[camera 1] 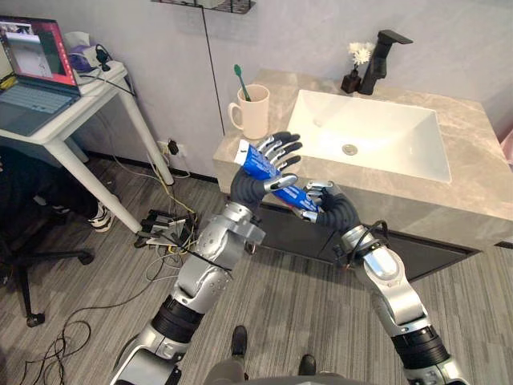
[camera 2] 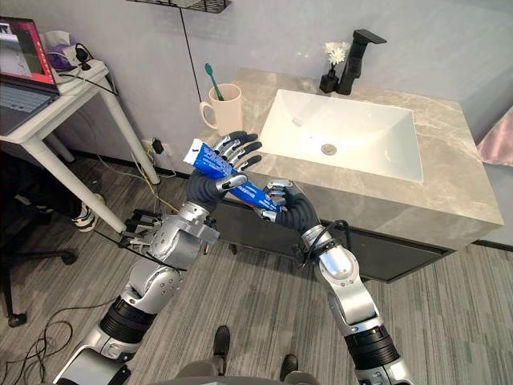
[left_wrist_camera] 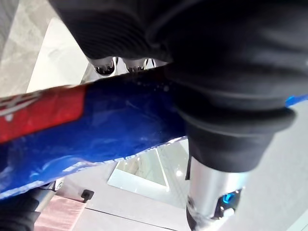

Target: Organize washtable

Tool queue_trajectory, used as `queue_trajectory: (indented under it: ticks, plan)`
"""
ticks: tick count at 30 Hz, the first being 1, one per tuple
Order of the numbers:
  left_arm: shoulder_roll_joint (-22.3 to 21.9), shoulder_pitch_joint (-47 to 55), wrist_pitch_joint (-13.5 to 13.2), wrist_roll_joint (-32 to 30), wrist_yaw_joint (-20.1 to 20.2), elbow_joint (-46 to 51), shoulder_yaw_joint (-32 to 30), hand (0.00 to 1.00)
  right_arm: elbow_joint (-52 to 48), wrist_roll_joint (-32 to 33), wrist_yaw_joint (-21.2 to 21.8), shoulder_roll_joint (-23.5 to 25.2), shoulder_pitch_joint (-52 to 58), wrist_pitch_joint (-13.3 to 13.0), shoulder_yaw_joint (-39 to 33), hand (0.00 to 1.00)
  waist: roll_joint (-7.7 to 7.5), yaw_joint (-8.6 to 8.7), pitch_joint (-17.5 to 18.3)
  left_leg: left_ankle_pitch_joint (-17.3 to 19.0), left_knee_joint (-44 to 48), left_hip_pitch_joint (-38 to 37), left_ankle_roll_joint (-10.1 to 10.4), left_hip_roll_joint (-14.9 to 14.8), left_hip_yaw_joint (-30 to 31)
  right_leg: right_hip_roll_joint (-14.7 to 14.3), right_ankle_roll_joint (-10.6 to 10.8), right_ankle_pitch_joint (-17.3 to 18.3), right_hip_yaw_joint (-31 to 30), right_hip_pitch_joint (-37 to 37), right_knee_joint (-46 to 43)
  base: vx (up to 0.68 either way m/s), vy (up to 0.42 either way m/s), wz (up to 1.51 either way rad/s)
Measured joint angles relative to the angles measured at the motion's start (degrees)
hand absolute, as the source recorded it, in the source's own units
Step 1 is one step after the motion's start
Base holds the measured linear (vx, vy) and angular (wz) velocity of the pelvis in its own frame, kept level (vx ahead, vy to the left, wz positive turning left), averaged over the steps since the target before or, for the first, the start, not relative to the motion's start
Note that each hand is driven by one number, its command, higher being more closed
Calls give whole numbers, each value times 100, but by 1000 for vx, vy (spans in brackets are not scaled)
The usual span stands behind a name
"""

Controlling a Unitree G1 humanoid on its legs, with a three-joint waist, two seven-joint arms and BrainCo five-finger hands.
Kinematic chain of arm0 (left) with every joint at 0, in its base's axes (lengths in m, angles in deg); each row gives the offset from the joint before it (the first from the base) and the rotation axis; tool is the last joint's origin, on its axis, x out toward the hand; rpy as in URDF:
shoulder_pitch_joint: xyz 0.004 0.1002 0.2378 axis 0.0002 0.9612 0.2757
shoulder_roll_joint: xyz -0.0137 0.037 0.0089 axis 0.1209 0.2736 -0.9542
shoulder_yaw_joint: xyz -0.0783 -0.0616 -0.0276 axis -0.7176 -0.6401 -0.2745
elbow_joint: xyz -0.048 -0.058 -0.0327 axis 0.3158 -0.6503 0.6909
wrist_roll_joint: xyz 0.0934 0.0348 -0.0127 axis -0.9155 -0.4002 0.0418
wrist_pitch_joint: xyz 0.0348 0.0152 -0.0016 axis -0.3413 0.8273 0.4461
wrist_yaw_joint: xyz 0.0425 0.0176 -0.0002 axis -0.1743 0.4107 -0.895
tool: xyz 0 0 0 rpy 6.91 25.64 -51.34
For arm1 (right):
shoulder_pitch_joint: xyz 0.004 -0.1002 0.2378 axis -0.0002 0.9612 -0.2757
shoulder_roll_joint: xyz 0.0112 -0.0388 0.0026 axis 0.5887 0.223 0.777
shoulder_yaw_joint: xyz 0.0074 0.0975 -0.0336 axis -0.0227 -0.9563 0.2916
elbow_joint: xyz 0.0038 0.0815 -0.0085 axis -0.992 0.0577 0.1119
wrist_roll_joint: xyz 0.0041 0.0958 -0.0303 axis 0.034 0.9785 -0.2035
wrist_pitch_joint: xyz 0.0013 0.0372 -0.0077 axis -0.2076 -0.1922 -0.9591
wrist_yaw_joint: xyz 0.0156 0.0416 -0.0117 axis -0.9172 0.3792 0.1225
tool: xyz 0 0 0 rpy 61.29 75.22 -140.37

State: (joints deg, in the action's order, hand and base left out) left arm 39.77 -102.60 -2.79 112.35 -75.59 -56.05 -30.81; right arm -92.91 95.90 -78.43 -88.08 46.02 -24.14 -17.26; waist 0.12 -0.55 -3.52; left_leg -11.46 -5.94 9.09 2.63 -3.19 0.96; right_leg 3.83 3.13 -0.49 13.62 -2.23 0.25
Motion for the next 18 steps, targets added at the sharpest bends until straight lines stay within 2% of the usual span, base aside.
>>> queue_trajectory:
  ticks: [15,16,18]
  plan:
    - [-172,-226,-9,-7,-43,-6,-34,100,18,332,42,346,98,1,43,100,-65,-12,44,13,-1,-98,-16,-28,-257,3,19,-67,-213,3,34,-3,-8,-7]
    - [-172,-275,-8,-11,-81,-25,-34,100,30,424,42,352,92,2,43,0,-82,-9,58,13,-1,-100,-17,-30,-274,-1,39,-87,-239,5,70,2,-12,-10]
    - [-172,-393,-8,-16,-101,-152,-37,100,98,431,36,397,53,2,16,0,-99,-6,105,13,-1,-102,-17,-34,-279,-5,18,-130,-268,8,102,0,-14,-8]
